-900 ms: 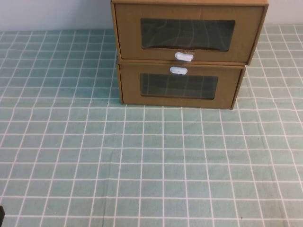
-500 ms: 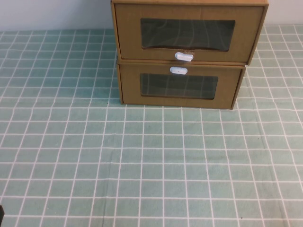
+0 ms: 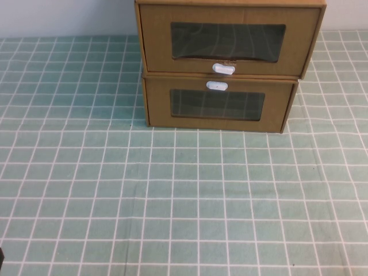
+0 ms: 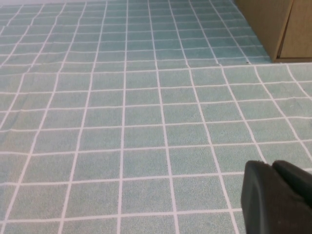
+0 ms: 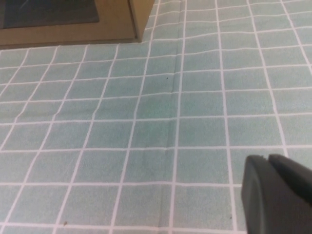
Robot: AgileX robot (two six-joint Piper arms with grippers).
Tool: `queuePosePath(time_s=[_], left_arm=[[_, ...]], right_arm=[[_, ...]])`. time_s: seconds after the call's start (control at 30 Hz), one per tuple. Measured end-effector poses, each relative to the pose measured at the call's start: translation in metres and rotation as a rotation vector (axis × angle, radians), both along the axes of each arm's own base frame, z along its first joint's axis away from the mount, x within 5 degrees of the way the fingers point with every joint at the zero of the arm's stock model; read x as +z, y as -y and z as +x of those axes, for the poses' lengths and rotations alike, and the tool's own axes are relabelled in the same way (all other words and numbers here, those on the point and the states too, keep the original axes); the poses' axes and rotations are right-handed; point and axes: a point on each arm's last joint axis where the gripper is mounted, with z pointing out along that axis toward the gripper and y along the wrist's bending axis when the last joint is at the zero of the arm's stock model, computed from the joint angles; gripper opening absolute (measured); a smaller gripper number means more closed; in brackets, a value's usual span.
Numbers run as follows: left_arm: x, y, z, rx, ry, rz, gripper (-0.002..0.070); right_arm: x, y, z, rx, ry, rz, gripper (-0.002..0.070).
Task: Open the shoe box
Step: 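Pull the top drawer of the cardboard box fully open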
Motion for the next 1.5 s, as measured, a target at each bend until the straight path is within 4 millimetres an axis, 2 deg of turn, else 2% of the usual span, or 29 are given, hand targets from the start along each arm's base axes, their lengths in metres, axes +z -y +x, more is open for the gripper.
queuePosePath(time_s=[0.13, 0.27, 0.33, 0.47, 0.57, 0.67, 0.83, 0.93, 1.0, 1.07, 1.13, 1.3, 1.37, 1.43, 1.5], left_arm=[[0.001, 0.0, 0.0, 0.001, 0.012, -0.001, -0.0005], [0.009, 0.0, 0.002, 0.005, 0.1, -0.011, -0.0005], [0.018, 0.0, 0.003, 0.009, 0.198, -0.021, -0.0005], [0.047, -0.002, 0.001, 0.024, 0.514, -0.092, -0.0005], [0.071, -0.004, -0.009, 0.025, 0.798, -0.17, -0.0005], [0.087, -0.006, -0.021, 0.021, 1.017, -0.212, -0.0005], [0.1, -0.008, -0.036, 0.016, 1.233, -0.242, -0.0005], [0.103, -0.012, -0.041, 0.06, 1.291, -0.232, -0.0005], [0.114, -0.016, -0.045, 0.094, 1.327, -0.271, -0.0005], [0.132, -0.018, -0.053, 0.099, 1.373, -0.293, -0.0005], [0.151, -0.019, -0.06, 0.095, 1.389, -0.294, -0.0005], [0.212, -0.019, -0.084, 0.067, 1.383, -0.285, -0.0005], [0.24, -0.018, -0.087, 0.058, 1.375, -0.286, -0.0005], [0.267, -0.017, -0.08, 0.049, 1.322, -0.28, -0.0005], [0.295, -0.013, -0.063, 0.032, 1.201, -0.265, -0.0005]], right_arm=[[0.003, 0.001, 0.001, -0.002, 0.035, -0.034, -0.0013], [0.019, 0.001, 0.005, 0.008, 0.227, -0.081, -0.0013], [0.033, -0.001, 0.006, 0.029, 0.39, -0.123, -0.0013], [0.062, -0.009, -0.002, 0.099, 0.745, -0.154, -0.0013], [0.079, -0.014, -0.012, 0.146, 0.967, -0.126, -0.0013], [0.092, -0.017, -0.024, 0.187, 1.152, -0.095, -0.0013], [0.102, -0.02, -0.037, 0.233, 1.331, -0.069, -0.0013], [0.106, -0.018, -0.04, 0.222, 1.37, -0.033, -0.0013], [0.114, -0.014, -0.042, 0.196, 1.38, 0.018, -0.0013], [0.133, -0.01, -0.049, 0.163, 1.419, 0.062, -0.0013], [0.159, -0.006, -0.06, 0.141, 1.482, 0.086, -0.0013], [0.245, 0.003, -0.082, 0.085, 1.526, 0.118, -0.0013], [0.278, 0.006, -0.081, 0.065, 1.476, 0.146, -0.0013], [0.311, 0.008, -0.073, 0.045, 1.381, 0.195, -0.0013], [0.342, 0.008, -0.057, 0.027, 1.229, 0.217, -0.0013]])
